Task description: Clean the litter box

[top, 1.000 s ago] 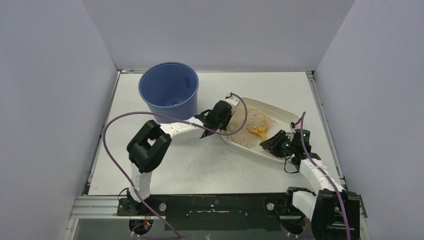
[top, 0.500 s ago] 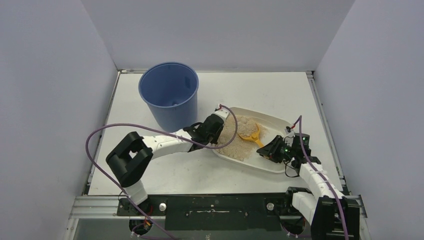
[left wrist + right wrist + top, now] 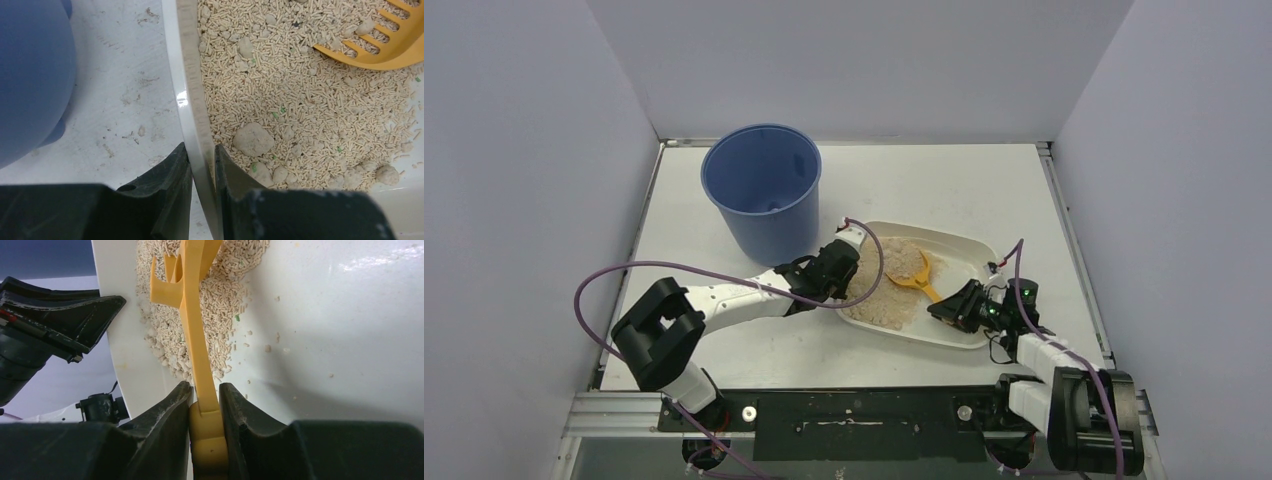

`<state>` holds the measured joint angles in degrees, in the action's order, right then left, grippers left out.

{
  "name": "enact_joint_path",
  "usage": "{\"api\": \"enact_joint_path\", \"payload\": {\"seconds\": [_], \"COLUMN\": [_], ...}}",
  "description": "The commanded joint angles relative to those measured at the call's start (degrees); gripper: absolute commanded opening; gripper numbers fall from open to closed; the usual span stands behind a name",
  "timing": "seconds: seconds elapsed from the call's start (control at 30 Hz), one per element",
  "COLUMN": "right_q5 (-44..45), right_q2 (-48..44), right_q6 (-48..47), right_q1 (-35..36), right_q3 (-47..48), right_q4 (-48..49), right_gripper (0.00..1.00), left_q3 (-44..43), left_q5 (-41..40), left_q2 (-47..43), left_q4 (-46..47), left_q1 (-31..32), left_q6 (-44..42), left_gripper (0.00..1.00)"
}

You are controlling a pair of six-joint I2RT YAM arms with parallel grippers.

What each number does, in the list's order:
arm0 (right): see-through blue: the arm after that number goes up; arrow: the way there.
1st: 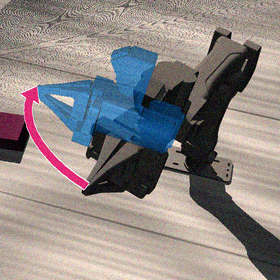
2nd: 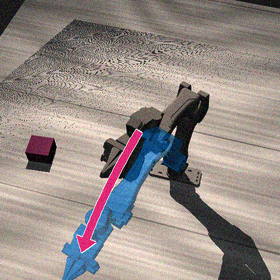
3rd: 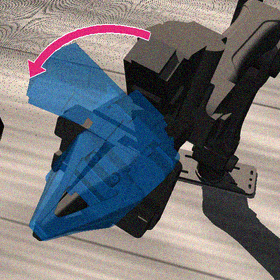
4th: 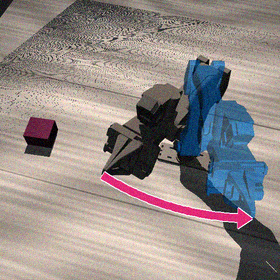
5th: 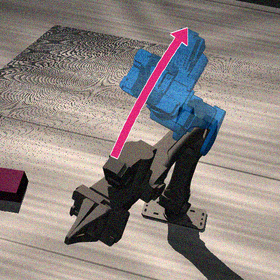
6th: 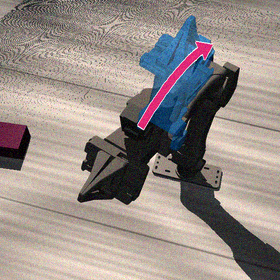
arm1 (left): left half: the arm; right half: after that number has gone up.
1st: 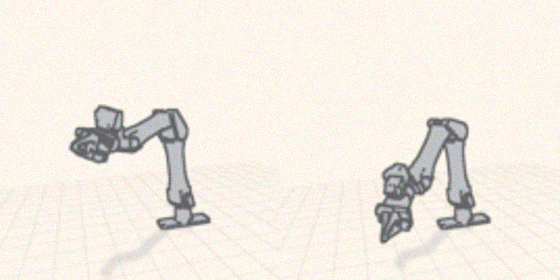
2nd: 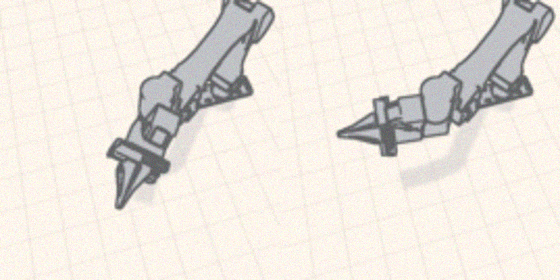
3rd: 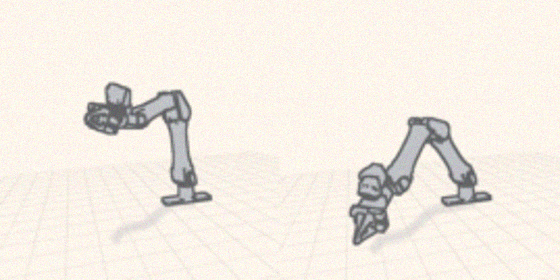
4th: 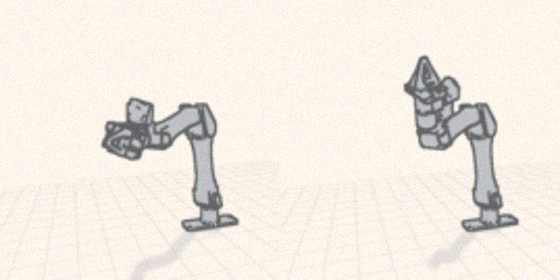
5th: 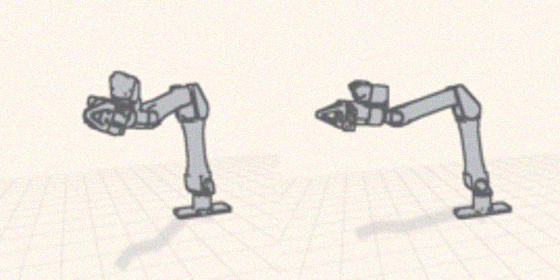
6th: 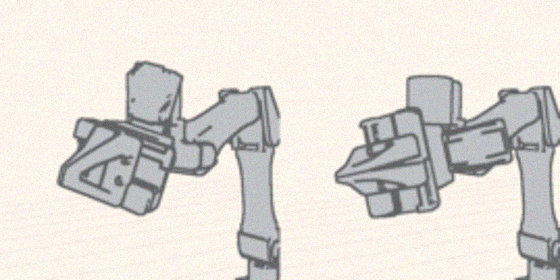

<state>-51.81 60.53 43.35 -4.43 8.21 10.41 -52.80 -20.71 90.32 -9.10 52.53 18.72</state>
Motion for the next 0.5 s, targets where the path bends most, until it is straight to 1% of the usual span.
{"api": "enact_joint_path", "payload": {"seconds": [0.0,0.1,0.13,0.27,0.3,0.33,0.43,0.47], "right_q5": [1.89,-1.00,-1.62,-3.23,-3.51,-3.63,-3.73,-3.72], "right_q2": [3.54,5.78,6.13,6.48,6.34,6.06,4.42,3.75], "right_q6": [4.55,6.53,6.83,7.28,7.54,7.61,7.79,7.94], "right_q1": [-0.41,-0.41,-0.42,-0.44,-0.41,-0.41,-0.43,-0.45], "right_q3": [-1.26,-1.87,-1.83,-1.38,-1.29,-1.27,-1.45,-1.66], "right_q4": [14.66,19.66,20.59,22.90,23.25,23.40,23.48,23.50], "right_gripper": [0.00,0.00,0.00,0.00,0.00,0.00,0.00,0.00], "left_q3": [-0.44,-0.69,-0.87,-2.15,-2.30,-2.56,-3.19,-3.43], "left_q5": [3.56,2.23,1.77,0.43,0.02,-0.33,-1.26,-1.67], "left_q2": [-4.73,-4.87,-4.85,-3.82,-3.56,-3.38,-3.05,-3.05], "left_q4": [-0.08,-0.13,-0.22,-1.54,-1.65,-2.07,-2.60,-2.86], "left_q1": [2.22,2.18,2.14,2.14,2.14,2.13,2.14,2.13], "left_q6": [-0.38,0.52,0.71,1.29,1.36,1.54,2.10,2.19], "left_gripper": [0.00,0.00,0.02,0.17,0.19,0.22,0.34,0.36]}}
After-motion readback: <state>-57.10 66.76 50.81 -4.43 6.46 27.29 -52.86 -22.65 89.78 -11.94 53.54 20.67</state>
